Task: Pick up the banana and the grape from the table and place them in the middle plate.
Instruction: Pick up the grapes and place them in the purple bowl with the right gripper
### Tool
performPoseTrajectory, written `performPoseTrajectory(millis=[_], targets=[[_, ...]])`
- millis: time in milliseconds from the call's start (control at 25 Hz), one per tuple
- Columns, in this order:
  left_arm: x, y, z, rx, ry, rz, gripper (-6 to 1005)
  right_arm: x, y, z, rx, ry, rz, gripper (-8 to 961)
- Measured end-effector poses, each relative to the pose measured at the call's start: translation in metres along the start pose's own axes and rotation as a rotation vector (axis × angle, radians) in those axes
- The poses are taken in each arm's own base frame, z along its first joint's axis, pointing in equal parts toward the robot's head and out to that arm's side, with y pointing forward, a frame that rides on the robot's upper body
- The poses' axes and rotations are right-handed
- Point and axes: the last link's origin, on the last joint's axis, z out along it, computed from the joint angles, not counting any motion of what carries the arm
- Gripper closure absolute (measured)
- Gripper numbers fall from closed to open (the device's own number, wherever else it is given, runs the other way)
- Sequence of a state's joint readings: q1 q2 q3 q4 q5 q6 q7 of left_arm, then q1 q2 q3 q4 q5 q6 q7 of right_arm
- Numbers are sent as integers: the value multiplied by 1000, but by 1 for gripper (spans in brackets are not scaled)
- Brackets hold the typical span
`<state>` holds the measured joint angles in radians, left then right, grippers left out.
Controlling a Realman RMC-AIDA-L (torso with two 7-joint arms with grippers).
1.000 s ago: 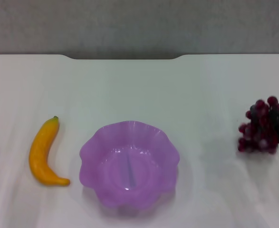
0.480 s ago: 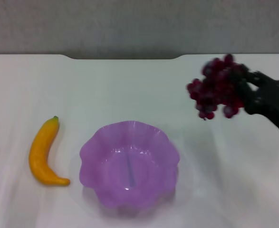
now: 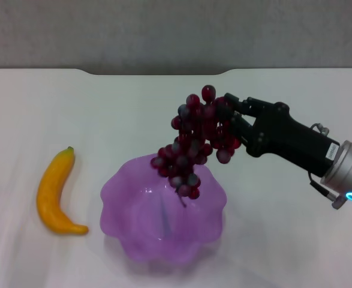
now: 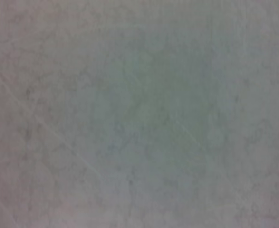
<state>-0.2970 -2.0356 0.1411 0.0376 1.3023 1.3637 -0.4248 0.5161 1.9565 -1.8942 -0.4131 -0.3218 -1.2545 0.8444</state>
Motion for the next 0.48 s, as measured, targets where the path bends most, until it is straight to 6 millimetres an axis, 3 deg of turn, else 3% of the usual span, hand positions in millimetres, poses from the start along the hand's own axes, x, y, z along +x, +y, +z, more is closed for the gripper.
performPoseTrajectory(millis=[480], targets=[[0, 2, 2, -4, 2, -4, 105, 45, 11, 8, 5, 244, 88, 737]])
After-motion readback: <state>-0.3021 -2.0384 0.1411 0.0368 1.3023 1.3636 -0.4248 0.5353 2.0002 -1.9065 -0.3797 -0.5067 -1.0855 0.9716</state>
